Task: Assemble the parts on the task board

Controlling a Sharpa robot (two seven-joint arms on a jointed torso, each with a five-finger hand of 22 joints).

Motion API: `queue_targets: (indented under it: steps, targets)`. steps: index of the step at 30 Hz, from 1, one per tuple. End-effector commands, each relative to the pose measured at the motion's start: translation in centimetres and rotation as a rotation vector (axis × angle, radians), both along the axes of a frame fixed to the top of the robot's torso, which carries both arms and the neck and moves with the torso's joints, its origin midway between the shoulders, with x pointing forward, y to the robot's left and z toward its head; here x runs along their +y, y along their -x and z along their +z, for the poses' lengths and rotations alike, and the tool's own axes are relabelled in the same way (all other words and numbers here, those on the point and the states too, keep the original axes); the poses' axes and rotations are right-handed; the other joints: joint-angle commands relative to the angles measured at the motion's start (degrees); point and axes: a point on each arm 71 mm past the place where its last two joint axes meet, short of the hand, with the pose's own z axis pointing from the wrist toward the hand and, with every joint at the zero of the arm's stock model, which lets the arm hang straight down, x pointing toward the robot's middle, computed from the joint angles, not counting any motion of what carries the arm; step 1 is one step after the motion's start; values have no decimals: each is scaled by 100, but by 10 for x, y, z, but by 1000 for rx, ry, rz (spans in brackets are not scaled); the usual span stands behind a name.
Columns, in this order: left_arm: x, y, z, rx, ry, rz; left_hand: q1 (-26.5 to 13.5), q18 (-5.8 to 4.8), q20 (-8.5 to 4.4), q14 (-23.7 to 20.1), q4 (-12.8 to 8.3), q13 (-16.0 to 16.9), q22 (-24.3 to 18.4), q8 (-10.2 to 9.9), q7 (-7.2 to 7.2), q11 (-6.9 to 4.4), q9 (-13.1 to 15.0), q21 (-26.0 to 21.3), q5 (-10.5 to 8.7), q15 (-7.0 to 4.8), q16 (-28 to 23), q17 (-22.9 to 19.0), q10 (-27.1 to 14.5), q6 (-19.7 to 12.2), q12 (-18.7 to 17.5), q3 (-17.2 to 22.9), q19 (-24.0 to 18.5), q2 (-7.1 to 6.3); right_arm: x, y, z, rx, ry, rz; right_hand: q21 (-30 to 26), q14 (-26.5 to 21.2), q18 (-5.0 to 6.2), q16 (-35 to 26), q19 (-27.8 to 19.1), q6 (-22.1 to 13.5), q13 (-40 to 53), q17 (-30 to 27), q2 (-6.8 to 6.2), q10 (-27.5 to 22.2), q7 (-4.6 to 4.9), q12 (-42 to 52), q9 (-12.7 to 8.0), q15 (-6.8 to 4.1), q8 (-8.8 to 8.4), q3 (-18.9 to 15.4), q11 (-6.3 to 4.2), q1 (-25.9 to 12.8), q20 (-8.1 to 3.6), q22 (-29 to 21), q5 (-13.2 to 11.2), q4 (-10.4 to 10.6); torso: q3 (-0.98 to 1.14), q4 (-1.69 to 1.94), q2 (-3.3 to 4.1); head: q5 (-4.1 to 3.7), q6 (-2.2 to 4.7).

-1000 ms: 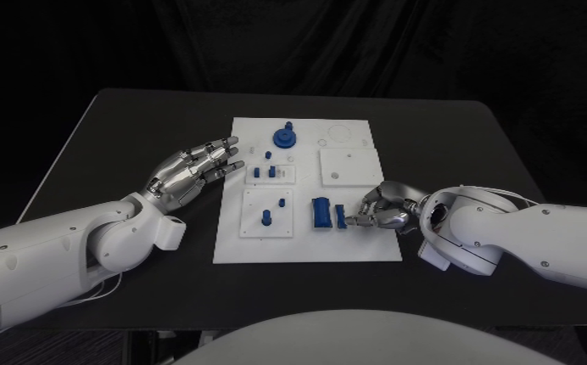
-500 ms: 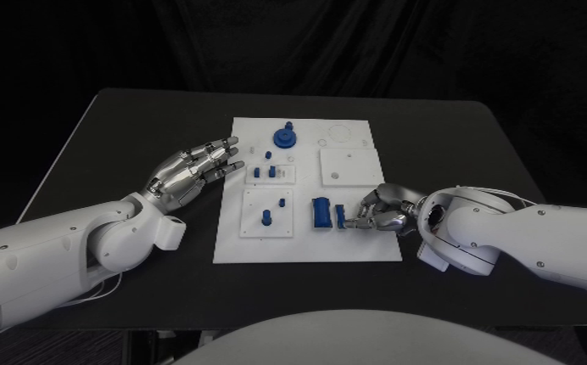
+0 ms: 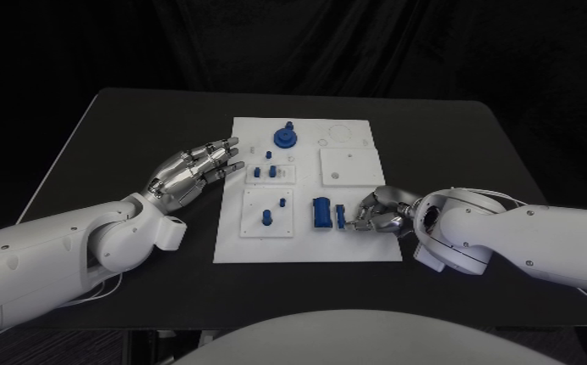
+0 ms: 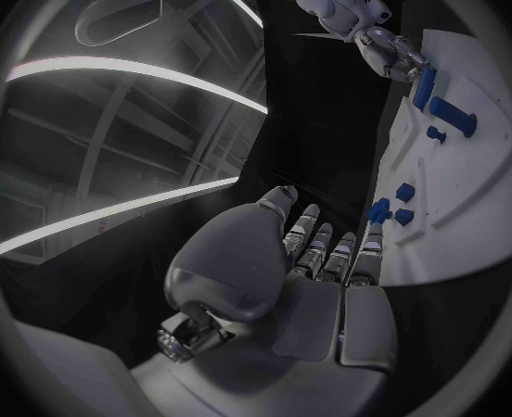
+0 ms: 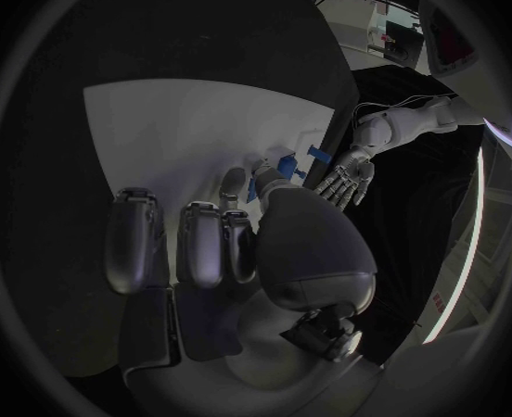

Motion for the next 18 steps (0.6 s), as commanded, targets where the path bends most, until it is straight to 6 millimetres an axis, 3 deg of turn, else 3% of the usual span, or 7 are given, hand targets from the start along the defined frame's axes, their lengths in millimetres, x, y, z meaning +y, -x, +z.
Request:
queue_targets:
  steps: [1,10,14,17,18]
  targets:
    - [-1,1,0,-1,18,-8,-51,-42,0,-11,5,9,-5,37,27,31,9,20,5,-15,20,5,-4,28,37,44,18,10,0,1,-4,18,18,3,10,356,82,34,205,-9,1510,102,3,596,-31,16,17,-34,33,7,-33,120,-57,1105,48,-71,-4,-2,-5,-6,-1]
    - [0,1,0,-5,19,-4,-53,-41,0,-8,6,9,25,37,28,33,9,27,6,-15,23,6,-3,27,38,51,32,8,1,4,-5,16,3,16,2,353,82,28,203,-30,1510,87,-103,596,-33,16,50,-42,23,5,-38,324,-66,1103,79,-241,3,0,-5,7,-1]
    - [3,2,2,-24,26,15,-44,-36,4,0,-15,13,14,59,51,91,18,30,18,-8,32,9,19,98,69,117,36,-23,-2,5,1,-33,-36,2,-5,350,84,23,201,-36,1510,76,-145,596,-32,16,56,-42,12,8,-37,414,-67,1101,117,-312,1,-4,-8,12,-1]
    - [6,4,4,-38,28,32,-40,-36,5,5,-25,14,10,68,60,111,22,32,21,-3,37,10,27,125,78,145,38,-34,-6,7,6,-81,-66,-16,-46,333,92,-15,185,-70,1510,-1,-187,596,-18,16,35,-33,-58,22,-25,514,-63,1088,392,-385,0,-6,-7,18,-1]
    - [7,4,5,-43,28,38,-38,-36,5,12,-34,15,7,78,67,124,27,33,22,2,44,13,37,162,90,168,40,-48,-8,7,8,-99,-74,-22,-70,321,97,-44,176,-77,1510,-57,-216,596,-12,16,7,-30,-109,49,-20,586,-59,1081,582,-440,0,-6,-7,18,-1]
